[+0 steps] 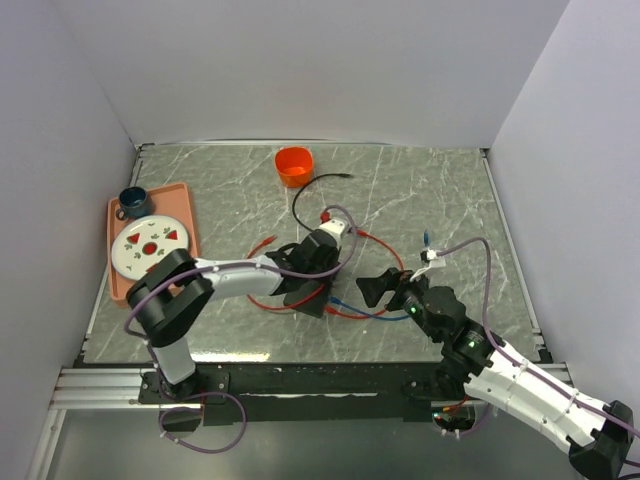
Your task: Insert the plug into the switch port
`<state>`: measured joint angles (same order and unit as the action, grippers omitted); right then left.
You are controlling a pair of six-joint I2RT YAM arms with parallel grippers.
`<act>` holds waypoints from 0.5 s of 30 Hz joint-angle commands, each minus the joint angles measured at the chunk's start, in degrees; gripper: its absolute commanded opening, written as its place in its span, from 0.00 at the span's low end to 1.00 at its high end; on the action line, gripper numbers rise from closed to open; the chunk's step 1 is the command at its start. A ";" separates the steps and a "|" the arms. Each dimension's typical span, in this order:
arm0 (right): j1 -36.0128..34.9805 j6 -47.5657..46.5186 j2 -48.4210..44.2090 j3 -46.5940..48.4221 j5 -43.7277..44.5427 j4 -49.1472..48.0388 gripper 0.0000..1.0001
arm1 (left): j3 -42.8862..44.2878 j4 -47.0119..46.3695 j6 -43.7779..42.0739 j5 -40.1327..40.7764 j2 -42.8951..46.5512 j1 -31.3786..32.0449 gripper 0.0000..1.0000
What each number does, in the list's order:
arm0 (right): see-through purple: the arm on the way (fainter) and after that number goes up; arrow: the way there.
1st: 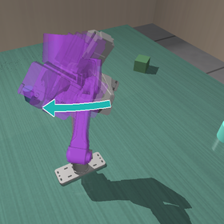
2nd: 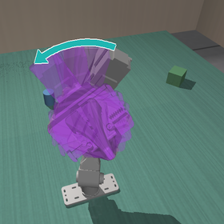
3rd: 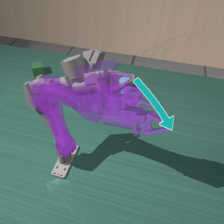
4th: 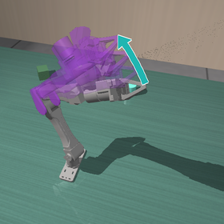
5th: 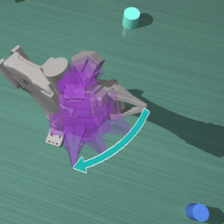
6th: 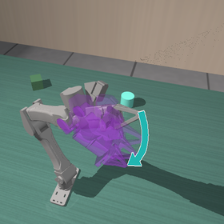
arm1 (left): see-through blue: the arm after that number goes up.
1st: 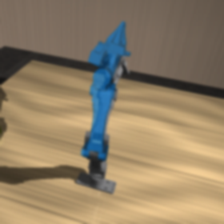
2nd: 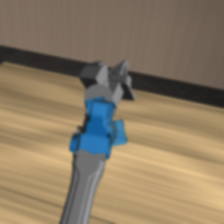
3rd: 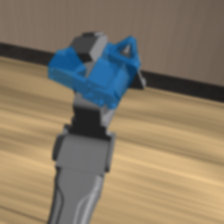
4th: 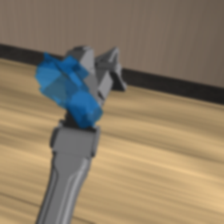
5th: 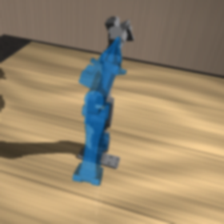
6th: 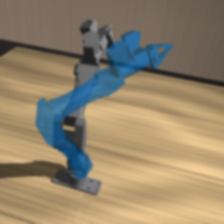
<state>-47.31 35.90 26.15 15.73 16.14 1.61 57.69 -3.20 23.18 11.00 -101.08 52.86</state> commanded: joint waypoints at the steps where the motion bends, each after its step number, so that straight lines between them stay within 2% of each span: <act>1: 0.29 -2.85 0.74 0.27 -3.91 -6.24 0.99 | -1.79 -2.59 -0.24 -1.60 9.83 0.31 0.01; 3: 0.29 -4.95 1.44 0.27 -8.83 -9.06 0.99 | -3.98 -3.82 0.11 -2.21 13.26 0.05 0.01; 6: 0.37 -7.06 2.76 0.36 -15.86 -15.48 0.99 | -7.93 -5.84 0.55 -5.63 22.90 -1.09 0.01; 12: 0.29 -10.15 7.33 3.25 -32.01 -25.41 0.99 | -19.44 -12.96 3.36 -23.73 41.18 -7.58 0.01; 15: 0.11 -9.54 8.39 4.48 -36.25 -29.97 0.97 | -24.81 -18.05 5.64 -31.29 48.84 -10.22 0.01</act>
<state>-47.20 28.01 33.28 16.32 -9.54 -17.37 38.26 -13.08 25.32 -6.68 -60.10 45.45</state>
